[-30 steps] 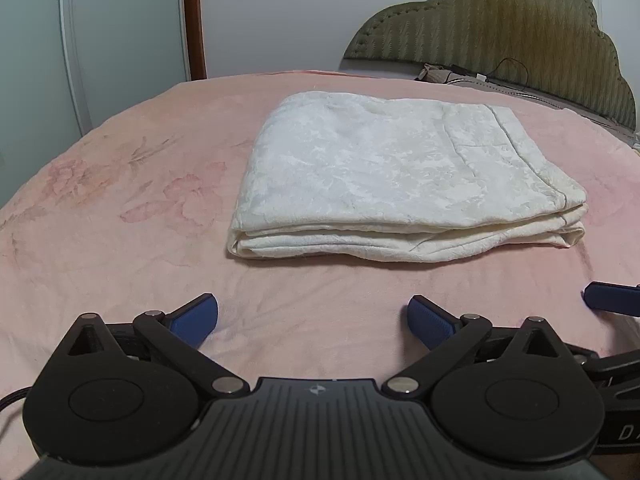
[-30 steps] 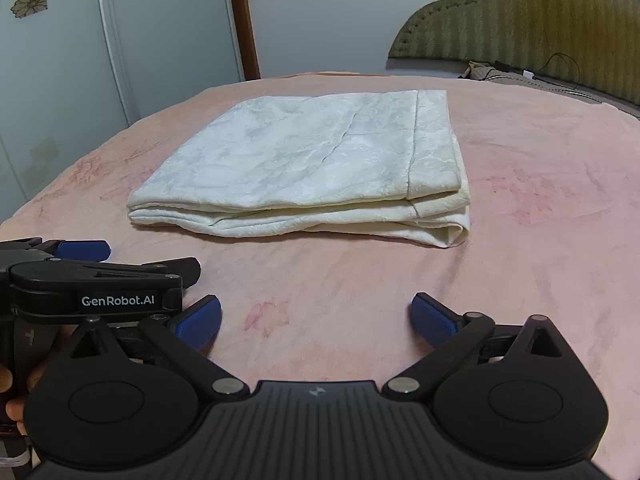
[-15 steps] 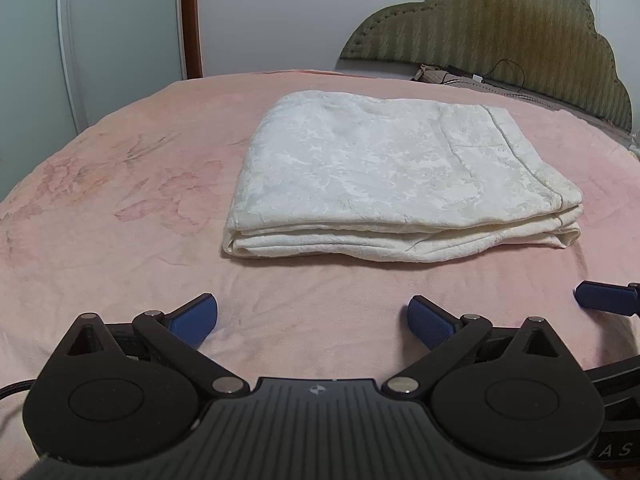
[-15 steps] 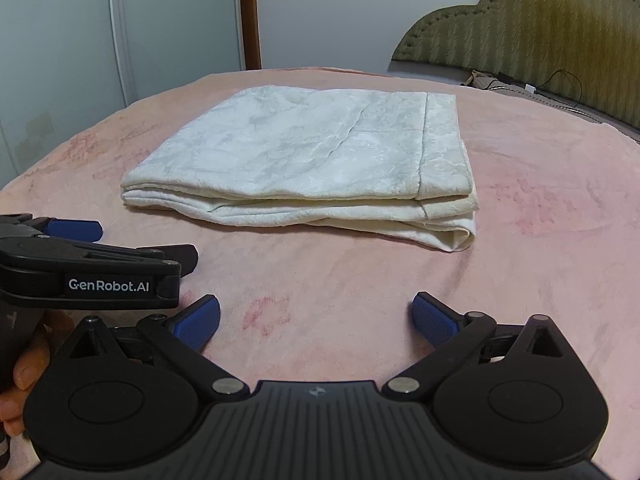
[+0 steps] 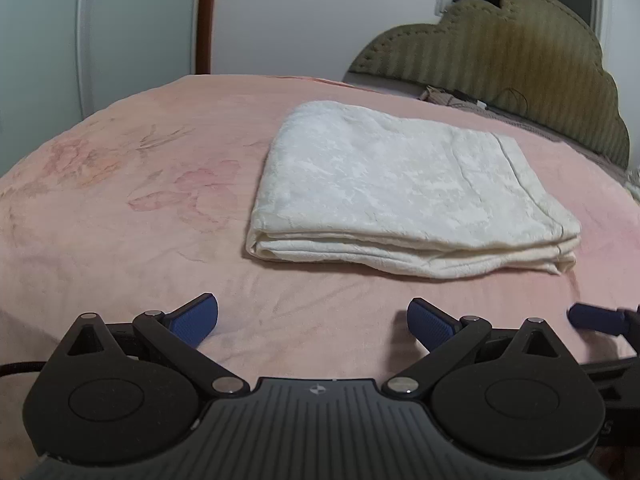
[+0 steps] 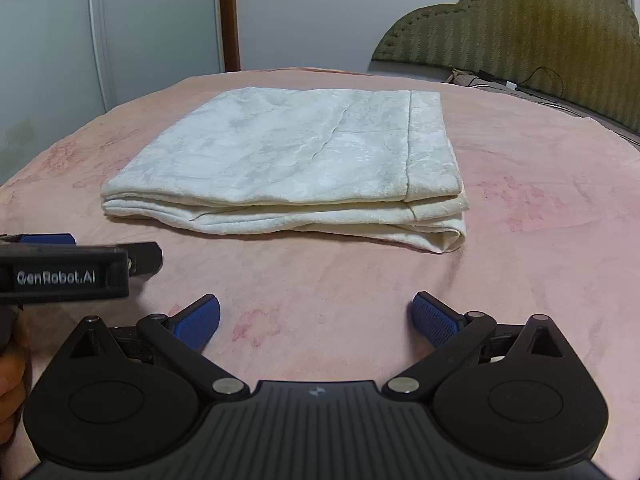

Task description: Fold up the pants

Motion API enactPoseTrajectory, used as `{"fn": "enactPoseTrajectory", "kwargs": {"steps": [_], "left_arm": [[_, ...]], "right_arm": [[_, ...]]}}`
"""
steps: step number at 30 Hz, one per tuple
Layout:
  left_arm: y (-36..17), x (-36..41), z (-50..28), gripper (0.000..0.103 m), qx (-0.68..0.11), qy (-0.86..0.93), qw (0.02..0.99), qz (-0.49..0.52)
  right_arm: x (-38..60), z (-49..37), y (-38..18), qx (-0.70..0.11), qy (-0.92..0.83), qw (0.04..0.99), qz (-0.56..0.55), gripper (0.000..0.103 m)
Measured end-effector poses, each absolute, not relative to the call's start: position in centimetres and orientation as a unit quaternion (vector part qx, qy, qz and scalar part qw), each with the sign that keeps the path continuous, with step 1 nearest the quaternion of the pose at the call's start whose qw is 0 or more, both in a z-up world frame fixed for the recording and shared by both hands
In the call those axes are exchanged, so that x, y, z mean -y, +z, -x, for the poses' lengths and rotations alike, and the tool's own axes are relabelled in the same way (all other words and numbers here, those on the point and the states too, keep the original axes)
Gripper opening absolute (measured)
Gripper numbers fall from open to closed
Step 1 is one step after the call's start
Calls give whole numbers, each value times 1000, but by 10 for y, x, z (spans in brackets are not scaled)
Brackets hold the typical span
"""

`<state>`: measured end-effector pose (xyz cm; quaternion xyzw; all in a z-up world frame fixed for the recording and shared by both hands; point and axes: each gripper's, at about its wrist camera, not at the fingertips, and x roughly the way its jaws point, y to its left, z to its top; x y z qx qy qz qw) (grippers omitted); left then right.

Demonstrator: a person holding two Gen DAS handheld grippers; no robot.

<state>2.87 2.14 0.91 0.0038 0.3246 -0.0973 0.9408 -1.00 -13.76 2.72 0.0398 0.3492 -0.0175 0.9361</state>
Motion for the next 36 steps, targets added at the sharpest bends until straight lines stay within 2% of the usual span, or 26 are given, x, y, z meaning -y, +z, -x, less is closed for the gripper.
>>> {"fn": "enactPoseTrajectory", "kwargs": {"steps": [9, 15, 22, 36], "left_arm": [[9, -16, -30, 103, -329, -92, 940, -20], [8, -10, -31, 103, -335, -83, 938, -43], [7, -6, -29, 103, -334, -74, 938, -55], [8, -11, -20, 103, -332, -85, 938, -57]], "right_arm": [[143, 12, 28, -344, -20, 937, -55, 103], [167, 19, 29, -326, -39, 937, -120, 103], [149, 12, 28, -351, -51, 933, -53, 103], [152, 14, 28, -351, -46, 934, -52, 103]]}}
